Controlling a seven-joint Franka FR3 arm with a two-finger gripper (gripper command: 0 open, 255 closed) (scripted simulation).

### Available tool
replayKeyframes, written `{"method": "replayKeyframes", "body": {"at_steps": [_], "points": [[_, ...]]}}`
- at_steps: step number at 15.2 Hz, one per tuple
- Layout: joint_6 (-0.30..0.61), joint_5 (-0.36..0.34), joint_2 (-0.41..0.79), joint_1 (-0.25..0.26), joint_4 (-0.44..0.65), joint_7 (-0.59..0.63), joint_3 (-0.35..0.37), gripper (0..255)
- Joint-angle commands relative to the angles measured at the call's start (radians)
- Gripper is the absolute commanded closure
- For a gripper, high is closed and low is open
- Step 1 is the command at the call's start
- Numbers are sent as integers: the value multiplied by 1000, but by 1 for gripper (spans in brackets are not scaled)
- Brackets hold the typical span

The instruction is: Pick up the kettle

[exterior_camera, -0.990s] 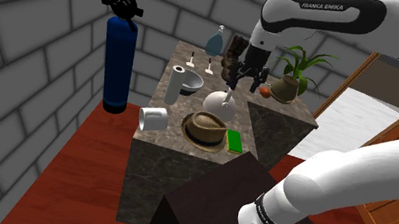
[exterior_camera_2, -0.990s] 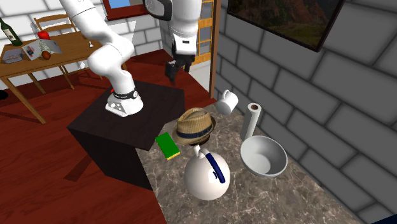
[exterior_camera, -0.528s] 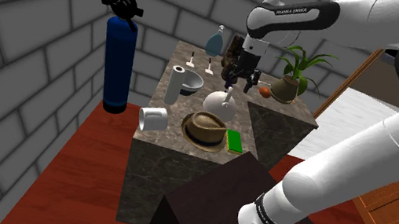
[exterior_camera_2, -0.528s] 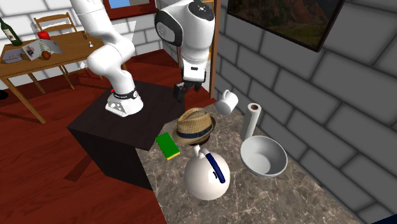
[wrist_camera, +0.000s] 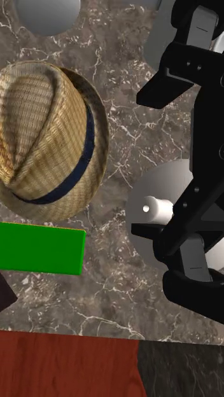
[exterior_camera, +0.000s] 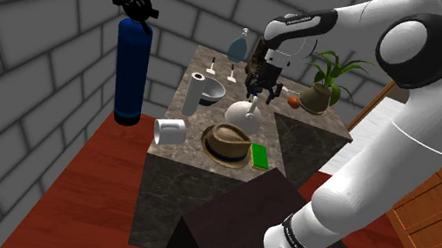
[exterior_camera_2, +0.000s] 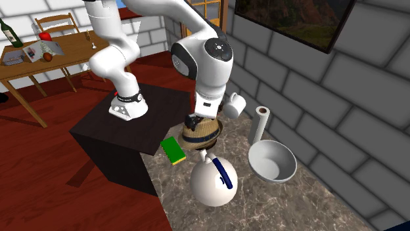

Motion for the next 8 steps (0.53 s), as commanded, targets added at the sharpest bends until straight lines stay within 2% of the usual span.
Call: {"method": "replayKeyframes", "body": {"at_steps": [1,6,8], "points": [[15,24,80,-18,59,-2,-13,0],[29,84,257,-72,206,0,-35,0],[40,86,265,-73,203,-2,-33,0]]}}
